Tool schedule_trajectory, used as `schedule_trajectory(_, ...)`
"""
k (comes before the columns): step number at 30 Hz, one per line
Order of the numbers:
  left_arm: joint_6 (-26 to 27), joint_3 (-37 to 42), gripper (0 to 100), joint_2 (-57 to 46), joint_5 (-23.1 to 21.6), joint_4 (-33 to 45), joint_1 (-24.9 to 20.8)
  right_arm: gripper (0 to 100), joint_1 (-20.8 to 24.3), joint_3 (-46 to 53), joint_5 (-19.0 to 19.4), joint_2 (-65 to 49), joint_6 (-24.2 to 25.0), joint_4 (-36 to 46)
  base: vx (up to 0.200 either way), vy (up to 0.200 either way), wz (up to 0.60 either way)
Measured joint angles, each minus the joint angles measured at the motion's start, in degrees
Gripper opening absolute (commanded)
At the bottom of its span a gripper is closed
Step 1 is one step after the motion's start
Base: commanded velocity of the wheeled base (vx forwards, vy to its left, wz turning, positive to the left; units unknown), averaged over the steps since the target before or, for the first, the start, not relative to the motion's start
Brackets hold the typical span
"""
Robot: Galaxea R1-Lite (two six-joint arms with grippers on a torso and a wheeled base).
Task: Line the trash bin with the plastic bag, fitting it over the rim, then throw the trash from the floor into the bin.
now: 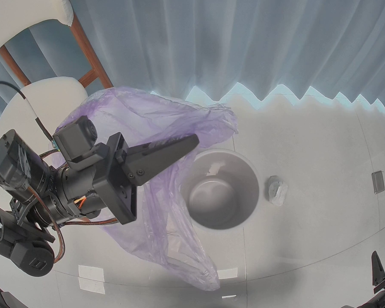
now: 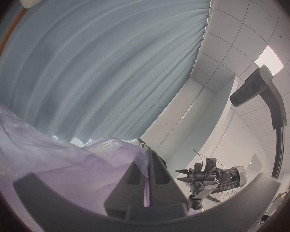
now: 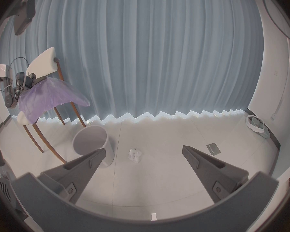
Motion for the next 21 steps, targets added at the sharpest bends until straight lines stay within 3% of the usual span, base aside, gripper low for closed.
schedule_trajectory(7,0.20,0.41,0,0.27,-1.62,0.02,-0.35,100,0.00,0.00,-0.02,0.02,0.02,0.02,0.200,0.000,0.00)
schedule_trajectory(21,2.40,4.13,0,-1.33,-2.05,0.00,-3.68,100,0.00,0.00,0.00,0.02,0.02,0.00,0.000,0.000,0.00)
